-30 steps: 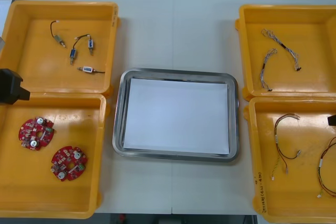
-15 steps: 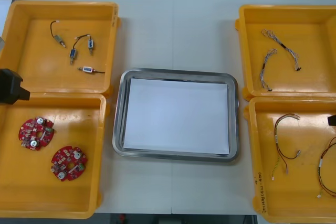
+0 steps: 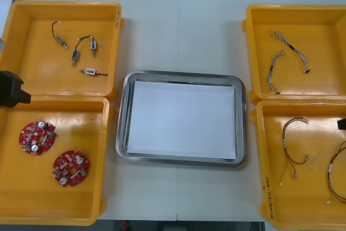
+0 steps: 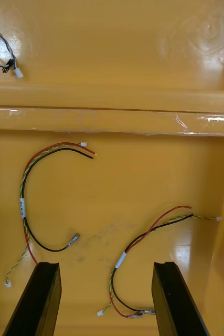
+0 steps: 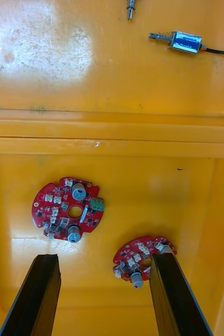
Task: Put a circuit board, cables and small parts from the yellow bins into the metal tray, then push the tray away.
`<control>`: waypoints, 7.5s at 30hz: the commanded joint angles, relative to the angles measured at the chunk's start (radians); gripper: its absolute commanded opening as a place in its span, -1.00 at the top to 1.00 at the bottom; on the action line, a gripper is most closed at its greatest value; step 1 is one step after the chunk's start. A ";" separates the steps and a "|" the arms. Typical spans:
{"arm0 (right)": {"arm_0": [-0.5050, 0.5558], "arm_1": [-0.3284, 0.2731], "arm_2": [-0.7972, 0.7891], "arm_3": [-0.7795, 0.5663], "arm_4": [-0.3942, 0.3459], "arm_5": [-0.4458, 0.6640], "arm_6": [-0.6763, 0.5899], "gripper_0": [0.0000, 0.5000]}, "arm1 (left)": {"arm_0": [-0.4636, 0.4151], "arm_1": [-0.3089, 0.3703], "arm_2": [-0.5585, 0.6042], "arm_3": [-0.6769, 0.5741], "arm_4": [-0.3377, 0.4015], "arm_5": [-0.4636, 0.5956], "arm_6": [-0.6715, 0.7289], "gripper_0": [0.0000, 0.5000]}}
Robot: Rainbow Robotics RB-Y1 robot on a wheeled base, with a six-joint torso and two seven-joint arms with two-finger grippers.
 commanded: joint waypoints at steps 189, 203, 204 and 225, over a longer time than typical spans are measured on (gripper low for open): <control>0.323 0.111 0.179 0.213 0.122 -0.495 -0.243 -1.00 | 0.372 0.096 -0.294 0.089 -0.231 -0.536 0.007 1.00; 0.340 0.119 0.179 0.213 0.122 -0.498 -0.261 -1.00 | 0.279 0.096 -0.148 -0.032 -0.150 -0.254 -0.010 1.00; 0.342 0.119 0.179 0.213 0.122 -0.498 -0.259 -1.00 | 0.264 0.096 -0.148 -0.034 -0.146 -0.234 -0.009 0.99; 0.356 0.119 0.111 0.118 0.072 -0.474 -0.247 1.00 | -0.027 0.090 -0.164 -0.035 0.066 0.006 0.050 0.99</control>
